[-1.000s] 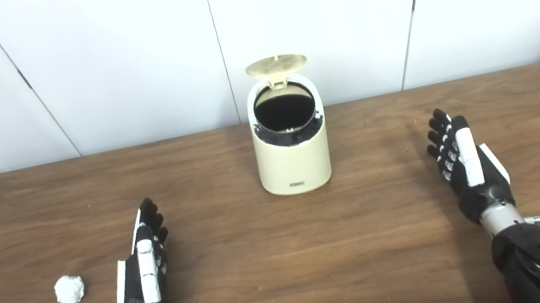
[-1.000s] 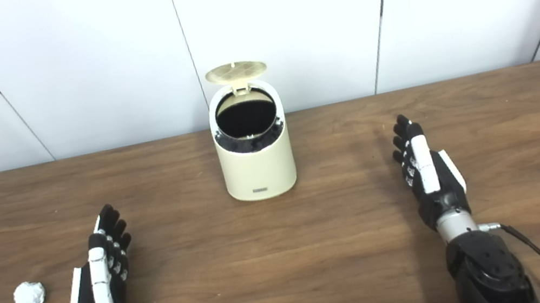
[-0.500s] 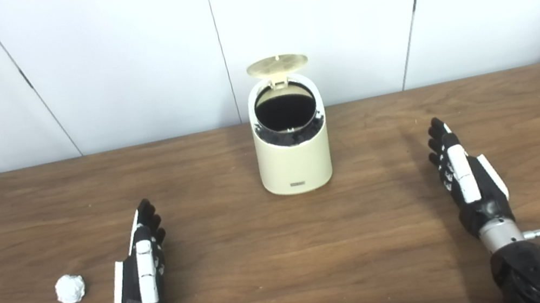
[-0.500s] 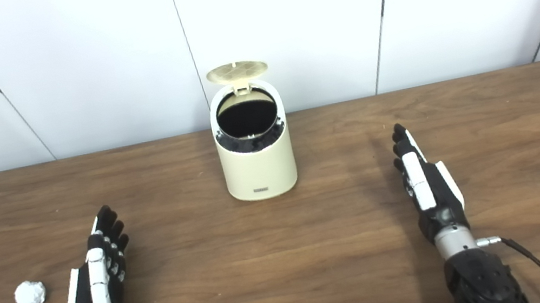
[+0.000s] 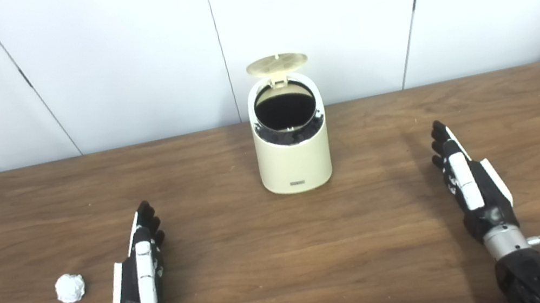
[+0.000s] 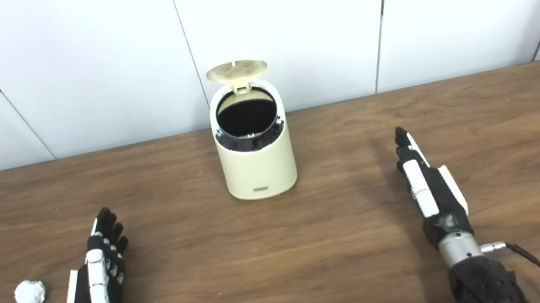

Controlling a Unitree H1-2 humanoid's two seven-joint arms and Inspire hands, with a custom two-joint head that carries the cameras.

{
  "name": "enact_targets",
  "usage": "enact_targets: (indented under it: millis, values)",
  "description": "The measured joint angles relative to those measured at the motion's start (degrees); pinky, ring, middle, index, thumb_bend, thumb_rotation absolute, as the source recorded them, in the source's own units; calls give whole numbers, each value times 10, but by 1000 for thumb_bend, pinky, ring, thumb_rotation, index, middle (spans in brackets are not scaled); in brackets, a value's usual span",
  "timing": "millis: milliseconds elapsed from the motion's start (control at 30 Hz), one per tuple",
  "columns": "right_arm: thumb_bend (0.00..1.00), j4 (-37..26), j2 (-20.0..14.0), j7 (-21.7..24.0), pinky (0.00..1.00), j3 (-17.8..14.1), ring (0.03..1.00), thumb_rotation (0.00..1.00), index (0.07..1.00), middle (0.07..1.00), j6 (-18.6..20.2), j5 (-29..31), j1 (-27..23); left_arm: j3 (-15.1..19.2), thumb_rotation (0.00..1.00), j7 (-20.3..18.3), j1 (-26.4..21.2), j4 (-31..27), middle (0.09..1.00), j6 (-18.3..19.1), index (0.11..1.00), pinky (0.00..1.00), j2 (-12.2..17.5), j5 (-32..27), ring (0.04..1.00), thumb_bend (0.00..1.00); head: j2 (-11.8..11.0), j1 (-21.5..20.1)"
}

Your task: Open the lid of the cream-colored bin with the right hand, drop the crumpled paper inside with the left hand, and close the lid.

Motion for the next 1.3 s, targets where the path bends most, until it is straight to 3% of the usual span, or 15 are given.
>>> enact_targets:
  millis: [333,500,700,967,1300]
  values:
    - [554,-10,0,2,1000,-2,1000,1000,972,1000,13,15,3,-1,936,0,3,-3,999,5,1000,1000,0,2,1000,563,4,28]
    - [536,-8,-4,5,1000,-6,1000,1000,975,1000,14,26,3,-6,943,3,4,-5,997,7,1000,1000,-4,9,1000,574,6,94]
    - [535,0,-17,17,1000,-13,1000,1000,986,1000,12,47,1,-17,957,17,14,-20,985,15,996,1000,-24,34,1000,563,1,139]
    - [575,4,-22,27,1000,-19,1000,1000,984,1000,10,62,1,-23,949,23,14,-21,984,17,998,1000,-28,45,997,577,-8,181]
    - [514,-61,-19,16,1000,-18,1000,1000,957,992,78,62,8,-24,897,26,13,-19,987,15,993,1000,-34,45,998,599,-17,209]
